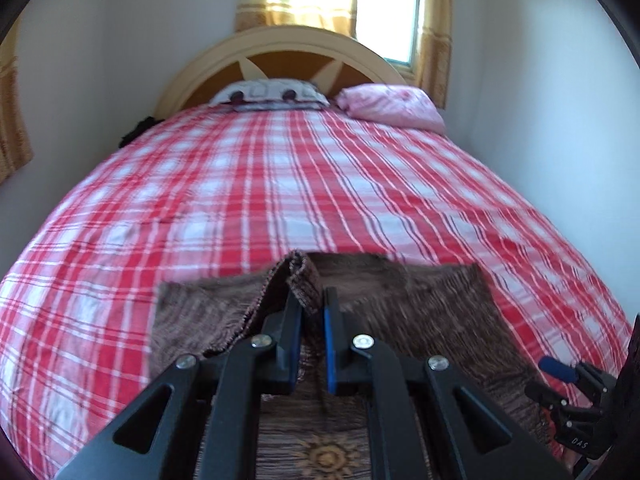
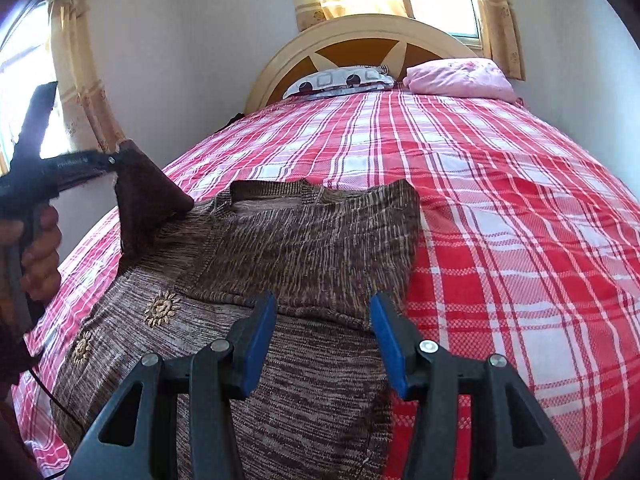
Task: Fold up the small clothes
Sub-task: 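Fold the held sleeve across the sweater body with the left tool, then release the sleeve and lift the left tool away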
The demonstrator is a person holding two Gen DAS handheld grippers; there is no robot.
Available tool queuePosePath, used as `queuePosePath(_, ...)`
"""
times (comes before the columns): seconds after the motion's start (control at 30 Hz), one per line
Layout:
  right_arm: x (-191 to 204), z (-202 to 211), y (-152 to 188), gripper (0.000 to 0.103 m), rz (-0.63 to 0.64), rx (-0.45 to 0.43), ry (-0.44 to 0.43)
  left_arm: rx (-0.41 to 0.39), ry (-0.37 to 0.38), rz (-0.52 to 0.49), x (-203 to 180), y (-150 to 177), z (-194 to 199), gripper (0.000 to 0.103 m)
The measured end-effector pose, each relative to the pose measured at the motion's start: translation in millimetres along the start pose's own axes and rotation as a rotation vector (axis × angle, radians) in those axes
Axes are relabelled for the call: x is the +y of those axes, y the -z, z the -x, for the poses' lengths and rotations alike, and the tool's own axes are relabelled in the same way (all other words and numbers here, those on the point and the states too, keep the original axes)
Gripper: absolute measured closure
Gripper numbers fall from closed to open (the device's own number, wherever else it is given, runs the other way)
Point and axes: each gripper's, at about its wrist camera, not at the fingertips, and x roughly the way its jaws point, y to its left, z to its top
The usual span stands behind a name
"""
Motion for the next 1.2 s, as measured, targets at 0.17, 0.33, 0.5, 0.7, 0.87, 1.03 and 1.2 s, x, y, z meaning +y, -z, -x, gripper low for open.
queuePosePath(0.17, -4, -4, 4, 0.053, -0.021, 0.003, -0.014, 0.045, 0.025, -0.031, -22, 15, -17, 0.093)
queuePosePath(0.33, -5, -9, 8, 0.053, -0.024, 0.015, -0.018, 0.094, 0.046, -0.073, -43, 30, -34, 0.093)
queuePosePath(0.5, -4, -13, 11, 0.053, -0.022, 0.024, -0.023, 0.129, 0.090, -0.149, -61, 42, -37, 0.071)
queuePosePath(0.7, -6, -13, 12, 0.053, -0.023, 0.023, -0.042, 0.055, 0.036, -0.257, -47, 51, -10, 0.041)
queuePosePath(0.87, -5, -9, 13, 0.053, -0.003, 0.017, -0.041, 0.069, -0.177, -0.271, 26, 69, -11, 0.030)
queuePosePath(1.03, 6, 0, 0, 0.053, 0.008, 0.021, -0.039, 0.153, -0.334, -0.190, 101, 74, -32, 0.030)
queuePosePath(1.2, 62, -22, -27, 0.053, 0.124, 0.118, -0.058, 0.201, -0.324, -0.078, 128, 77, -50, 0.029)
